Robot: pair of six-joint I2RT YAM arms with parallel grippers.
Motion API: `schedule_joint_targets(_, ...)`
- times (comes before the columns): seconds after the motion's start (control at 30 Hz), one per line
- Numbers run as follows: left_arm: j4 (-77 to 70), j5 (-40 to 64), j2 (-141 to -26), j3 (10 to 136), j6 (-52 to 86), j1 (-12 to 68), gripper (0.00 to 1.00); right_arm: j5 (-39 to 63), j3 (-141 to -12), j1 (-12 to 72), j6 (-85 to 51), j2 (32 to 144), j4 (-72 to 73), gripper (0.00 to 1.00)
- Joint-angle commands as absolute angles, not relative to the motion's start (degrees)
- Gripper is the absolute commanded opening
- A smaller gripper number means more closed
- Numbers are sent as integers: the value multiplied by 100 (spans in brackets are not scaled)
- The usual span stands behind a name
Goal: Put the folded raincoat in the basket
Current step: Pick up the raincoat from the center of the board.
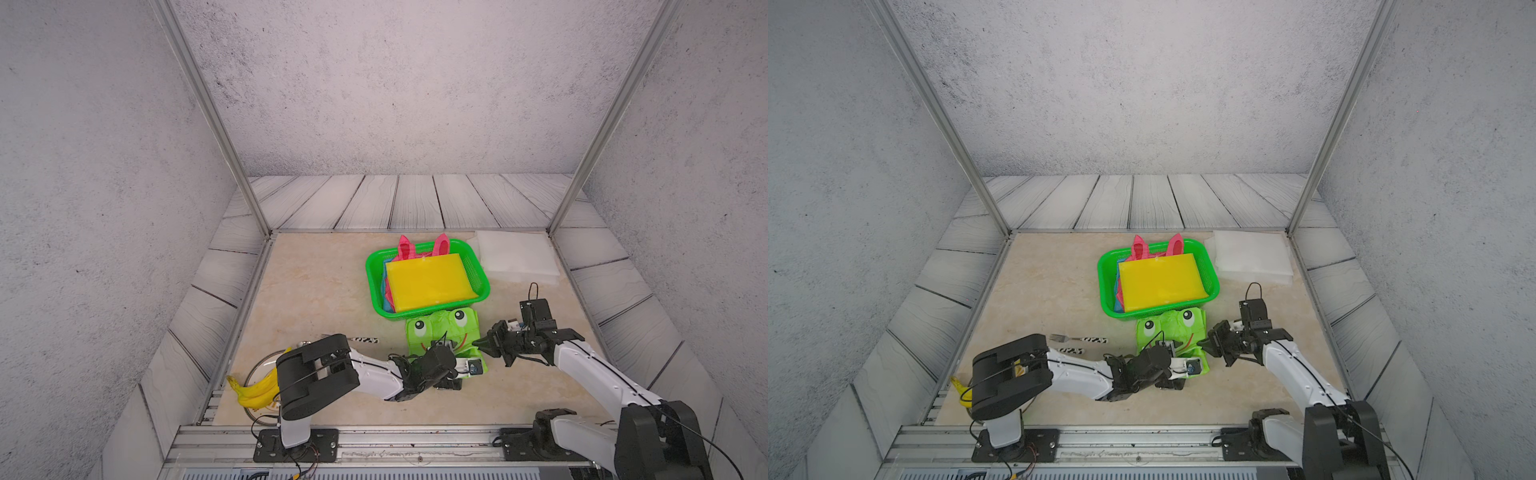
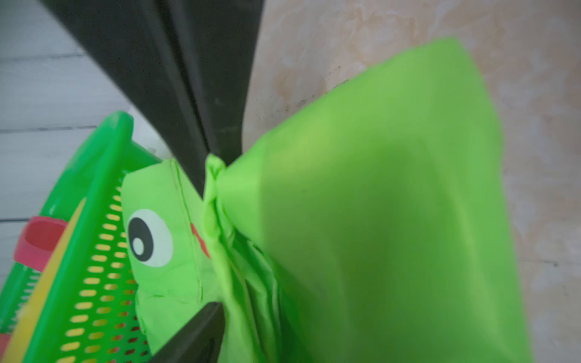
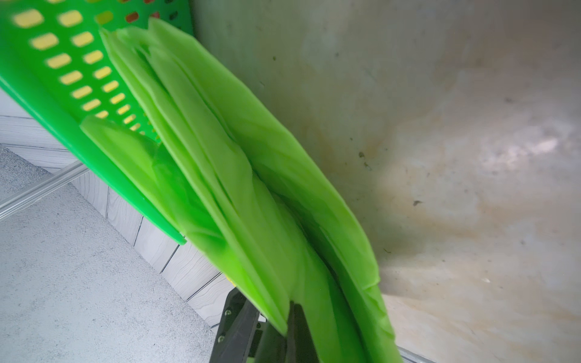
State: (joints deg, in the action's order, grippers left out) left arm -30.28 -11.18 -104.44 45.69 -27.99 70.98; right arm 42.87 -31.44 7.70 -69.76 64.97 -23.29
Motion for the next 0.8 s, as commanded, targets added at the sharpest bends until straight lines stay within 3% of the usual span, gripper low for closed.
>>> schedule_joint_targets(0.0,-3233,-1291,-10138,4466,-2869,6957,58,4271,-3217,791,-6826,6529,-2388,0)
schedule_joint_targets(0.07,-3184,-1244,-10068,4447,-2898,6944,34,4309,-3217,781,-6779,6589,-2375,0)
schedule_joint_targets(0.1,-3174,-1232,-10058,4447,-2916,6929,28,4338,-3209,783,-6761,6611,-2339,0)
schedule_joint_targets(0.2,-3110,-1197,-10021,4452,-2911,6870,26,4466,-3208,779,-6662,6691,-2307,0)
schedule_joint_targets(0.3,-3019,-1158,-9930,4456,-2834,6786,25,4450,-3291,774,-6404,6770,-2482,17)
schedule_joint_targets(0.4,-2865,-1071,-9778,4474,-2680,6638,2,4453,-3259,730,-6343,6812,-2495,34)
schedule_joint_targets(0.5,-2714,-872,-9637,4482,-2552,6467,0,4527,-3225,716,-6362,6802,-2287,50)
schedule_joint_targets(0.63,-2504,-586,-9479,4509,-2407,6295,0,4506,-3295,669,-6167,6856,-2397,79)
schedule_joint_targets(0.77,-2237,-175,-9395,4561,-2323,6240,0,4649,-3190,607,-6194,6943,-2119,91)
